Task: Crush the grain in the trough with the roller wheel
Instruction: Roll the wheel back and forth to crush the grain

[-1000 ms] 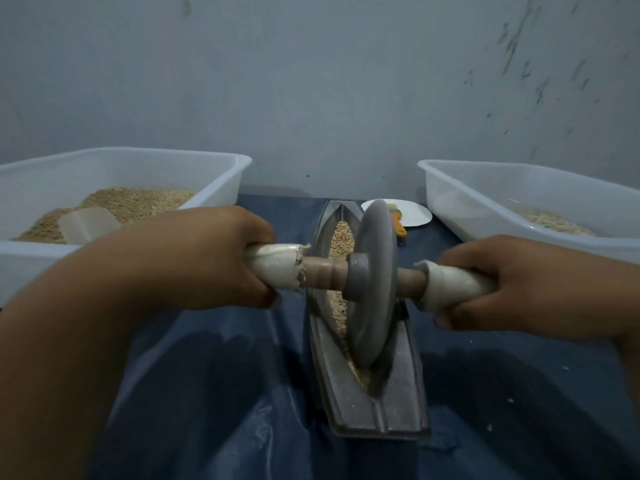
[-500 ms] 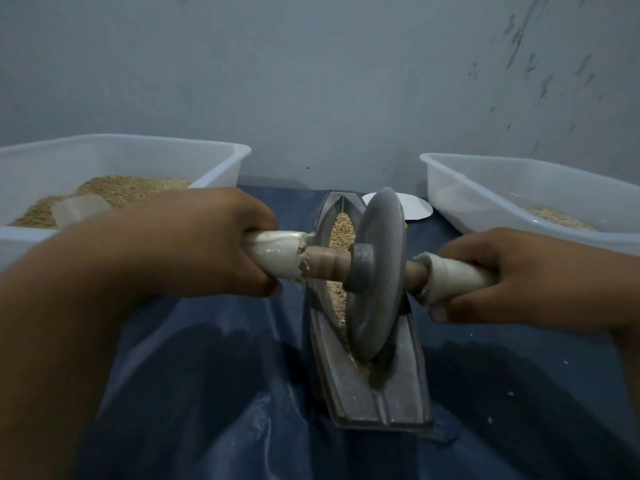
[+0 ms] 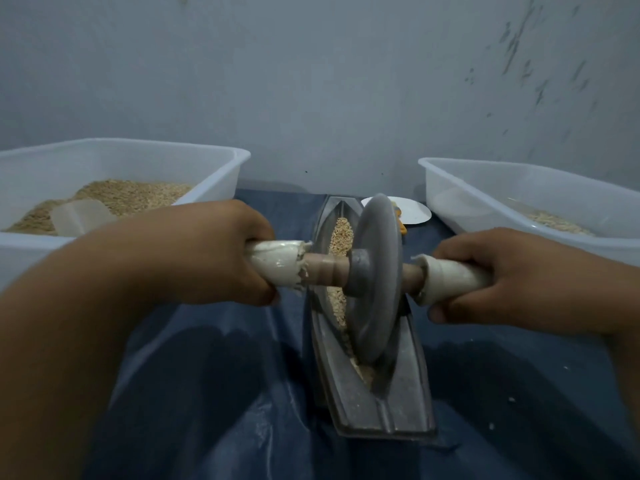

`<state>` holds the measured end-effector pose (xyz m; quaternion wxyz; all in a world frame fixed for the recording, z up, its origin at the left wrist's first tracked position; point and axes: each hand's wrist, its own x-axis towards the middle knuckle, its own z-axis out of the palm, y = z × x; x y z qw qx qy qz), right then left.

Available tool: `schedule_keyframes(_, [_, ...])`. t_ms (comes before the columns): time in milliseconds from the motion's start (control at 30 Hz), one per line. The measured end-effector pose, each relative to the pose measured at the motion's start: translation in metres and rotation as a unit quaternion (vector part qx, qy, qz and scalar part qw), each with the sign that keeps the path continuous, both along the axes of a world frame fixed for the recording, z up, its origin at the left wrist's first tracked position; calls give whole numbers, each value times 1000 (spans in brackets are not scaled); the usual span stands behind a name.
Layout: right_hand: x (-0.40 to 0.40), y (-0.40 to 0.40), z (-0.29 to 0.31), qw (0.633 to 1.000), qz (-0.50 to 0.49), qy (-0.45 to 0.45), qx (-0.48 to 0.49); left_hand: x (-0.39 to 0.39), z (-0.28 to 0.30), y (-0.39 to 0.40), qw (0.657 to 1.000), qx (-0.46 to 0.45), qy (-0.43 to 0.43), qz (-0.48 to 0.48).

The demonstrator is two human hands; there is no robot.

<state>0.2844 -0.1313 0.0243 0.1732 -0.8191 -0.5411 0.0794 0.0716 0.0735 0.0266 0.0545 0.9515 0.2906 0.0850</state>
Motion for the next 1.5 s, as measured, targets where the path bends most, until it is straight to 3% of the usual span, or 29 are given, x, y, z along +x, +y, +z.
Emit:
schedule_keyframes(167, [2, 24, -19, 994, -56, -73, 62, 18, -12, -1, 993, 99, -60, 36])
schedule_keyframes(433, [0, -6, 3, 999, 14, 30, -22, -3, 3, -2, 1000, 1, -18, -19])
schedule_keyframes(567, [2, 17, -14, 996, -43, -53, 49, 14, -10, -2, 993, 98, -66, 23])
schedule_keyframes(633, [1, 21, -17, 994, -47, -74, 60, 16, -11, -1, 994, 92, -60, 22])
schedule_keyframes(800, [1, -5, 1, 999, 17, 25, -20, -5, 4, -2, 999, 9, -8, -32])
schedule_keyframes(900, [3, -8, 3, 998, 39, 48, -26, -4, 4, -3, 998, 24, -25, -43])
schedule_keyframes(1100, [5, 24, -22, 992, -67, -94, 60, 18, -17, 6, 993, 99, -67, 21])
schedule_keyframes(1267, [-8, 9, -5, 997, -52, -51, 1, 8, -9, -3, 996, 77, -33, 12])
schedule_keyframes(1500, [-15, -13, 20, 993, -15, -62, -99, -16, -10, -6, 993, 112, -44, -3])
